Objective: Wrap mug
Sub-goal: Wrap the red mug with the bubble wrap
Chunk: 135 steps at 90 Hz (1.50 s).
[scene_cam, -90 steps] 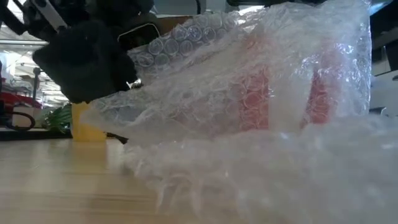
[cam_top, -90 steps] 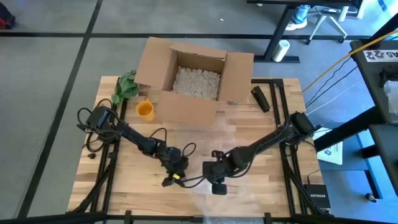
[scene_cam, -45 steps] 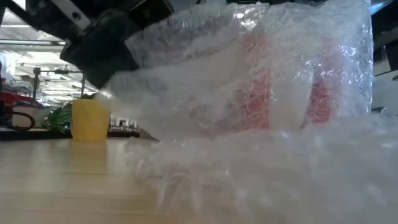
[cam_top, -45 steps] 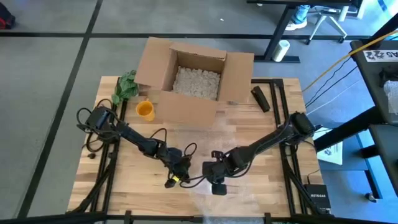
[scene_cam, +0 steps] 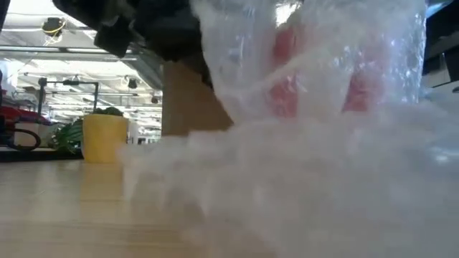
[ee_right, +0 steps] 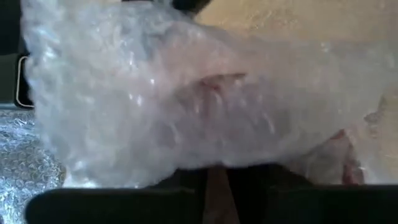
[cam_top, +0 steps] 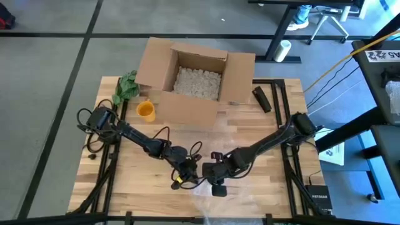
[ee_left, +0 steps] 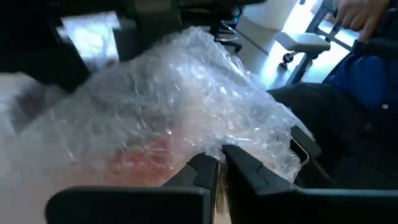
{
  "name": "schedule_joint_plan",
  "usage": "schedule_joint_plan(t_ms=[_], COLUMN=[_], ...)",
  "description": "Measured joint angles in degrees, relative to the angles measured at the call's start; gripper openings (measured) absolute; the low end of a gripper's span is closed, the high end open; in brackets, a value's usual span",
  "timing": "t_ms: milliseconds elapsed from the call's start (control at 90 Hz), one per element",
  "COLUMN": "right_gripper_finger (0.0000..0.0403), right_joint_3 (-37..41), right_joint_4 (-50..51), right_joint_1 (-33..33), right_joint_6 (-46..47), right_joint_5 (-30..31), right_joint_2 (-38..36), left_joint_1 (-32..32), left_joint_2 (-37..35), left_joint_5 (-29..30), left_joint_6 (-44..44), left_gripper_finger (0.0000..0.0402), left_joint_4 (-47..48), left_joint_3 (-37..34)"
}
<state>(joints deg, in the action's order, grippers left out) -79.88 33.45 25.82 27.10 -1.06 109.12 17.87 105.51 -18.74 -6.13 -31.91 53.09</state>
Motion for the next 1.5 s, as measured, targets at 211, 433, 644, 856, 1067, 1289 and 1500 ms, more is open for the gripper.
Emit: schedule_joint_plan(t_ms=[211, 433, 644, 856, 1067, 1289, 1500], right_gripper_finger=[0.0044, 0.0044, 0.0044, 0.0044, 0.0044, 0.0044, 0.0044], right_joint_3=[0.0, 0.0, 0.0, 0.02, 0.04, -2.89, -4.28], right_joint_4=[0.02, 0.45, 0.88, -1.29, -3.53, -4.07, -2.39], right_joint_1=[0.0, 0.02, 0.02, -0.02, -1.33, -2.9, -4.09], right_joint_6=[-0.1, -0.05, -0.03, -0.35, -1.43, -4.55, -5.37], right_joint_5=[-0.63, -1.05, -1.03, -1.16, -3.85, -6.05, -9.94], right_joint_2=[0.0, 0.0, 0.0, 0.0, 0.0, 0.67, 2.25], left_joint_1=[-0.19, 0.04, 1.06, 0.35, 0.06, -0.29, -1.12], left_joint_2=[0.0, -3.3, -7.82, -8.63, -7.98, -3.89, -1.66], left_joint_5=[-0.07, 0.58, 7.03, 7.48, 7.5, 7.61, 7.42], left_joint_6=[2.1, 2.65, 5.68, 7.49, 6.91, 4.78, 5.83], left_gripper_finger=[0.0, 0.0, 0.0, 0.0, 0.0, 0.0, 0.0], left_joint_4=[0.15, 5.44, 13.32, 13.04, 13.72, 13.8, 9.74], left_joint_3=[1.47, 1.57, 1.63, 1.63, 1.63, 1.79, 1.5])
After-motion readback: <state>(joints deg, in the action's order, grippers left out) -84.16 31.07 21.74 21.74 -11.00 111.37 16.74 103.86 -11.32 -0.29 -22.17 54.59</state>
